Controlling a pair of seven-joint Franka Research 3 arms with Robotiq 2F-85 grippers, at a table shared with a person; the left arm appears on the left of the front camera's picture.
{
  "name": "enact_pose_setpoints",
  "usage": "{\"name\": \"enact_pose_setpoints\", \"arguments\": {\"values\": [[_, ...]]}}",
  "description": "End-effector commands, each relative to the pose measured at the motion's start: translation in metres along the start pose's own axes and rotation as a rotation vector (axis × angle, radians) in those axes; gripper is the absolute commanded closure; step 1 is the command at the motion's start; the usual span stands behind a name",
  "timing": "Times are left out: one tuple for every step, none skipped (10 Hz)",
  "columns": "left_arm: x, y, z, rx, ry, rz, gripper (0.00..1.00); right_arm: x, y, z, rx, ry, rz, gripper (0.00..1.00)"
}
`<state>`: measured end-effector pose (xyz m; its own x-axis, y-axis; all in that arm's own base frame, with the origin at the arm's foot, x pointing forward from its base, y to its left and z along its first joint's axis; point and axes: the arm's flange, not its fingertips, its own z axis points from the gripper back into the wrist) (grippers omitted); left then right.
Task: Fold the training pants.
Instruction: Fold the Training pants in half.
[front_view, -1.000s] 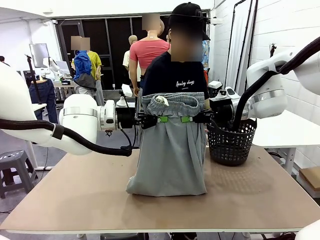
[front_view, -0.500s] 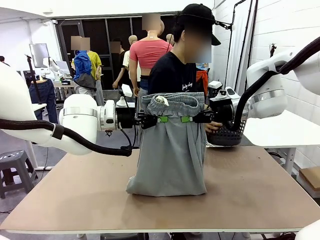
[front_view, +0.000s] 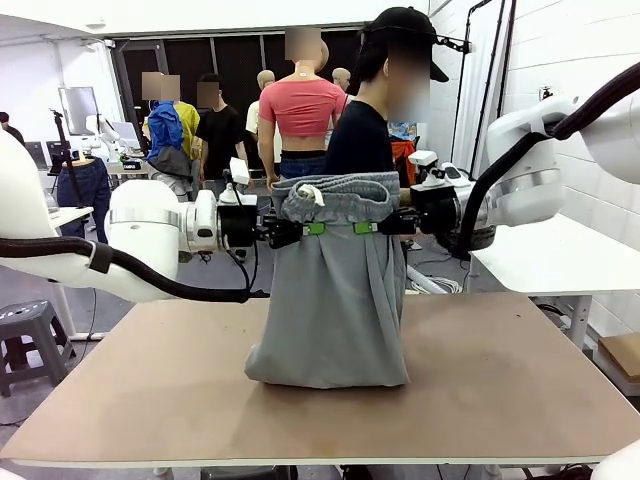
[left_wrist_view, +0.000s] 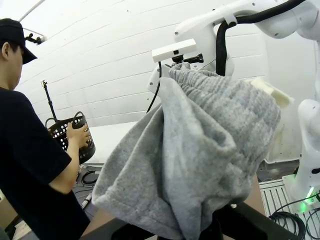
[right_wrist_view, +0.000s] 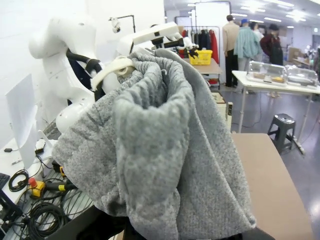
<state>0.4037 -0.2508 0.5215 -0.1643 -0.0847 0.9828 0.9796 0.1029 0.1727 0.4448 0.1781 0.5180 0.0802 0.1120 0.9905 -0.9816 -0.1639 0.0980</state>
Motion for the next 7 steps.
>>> {"name": "enact_pose_setpoints", "arguments": {"values": [[0.025, 0.023, 0.001, -0.045, 0.016, 0.004, 1.0, 0.027, -0.022, 0.0, 0.052, 0.017, -0.006, 1.0], [0.039, 0.037, -0.003, -0.056, 0.026, -0.005, 1.0, 0.043, -0.032, -0.002, 0.055, 0.034, 0.006, 1.0], [0.051, 0.05, -0.005, -0.048, 0.04, -0.009, 1.0, 0.06, -0.043, -0.004, 0.053, 0.049, 0.021, 1.0], [0.061, 0.066, -0.005, -0.027, 0.046, -0.004, 1.0, 0.076, -0.055, -0.006, 0.049, 0.059, 0.031, 1.0], [0.069, 0.081, -0.004, -0.012, 0.052, -0.004, 1.0, 0.088, -0.067, -0.008, 0.038, 0.072, 0.042, 1.0], [0.075, 0.085, -0.004, 0.007, 0.046, 0.007, 1.0, 0.095, -0.068, -0.009, 0.031, 0.08, 0.037, 1.0], [0.06, 0.062, 0.002, -0.015, 0.038, -0.021, 1.0, 0.076, -0.048, 0.0, 0.029, 0.043, 0.054, 1.0]]}}
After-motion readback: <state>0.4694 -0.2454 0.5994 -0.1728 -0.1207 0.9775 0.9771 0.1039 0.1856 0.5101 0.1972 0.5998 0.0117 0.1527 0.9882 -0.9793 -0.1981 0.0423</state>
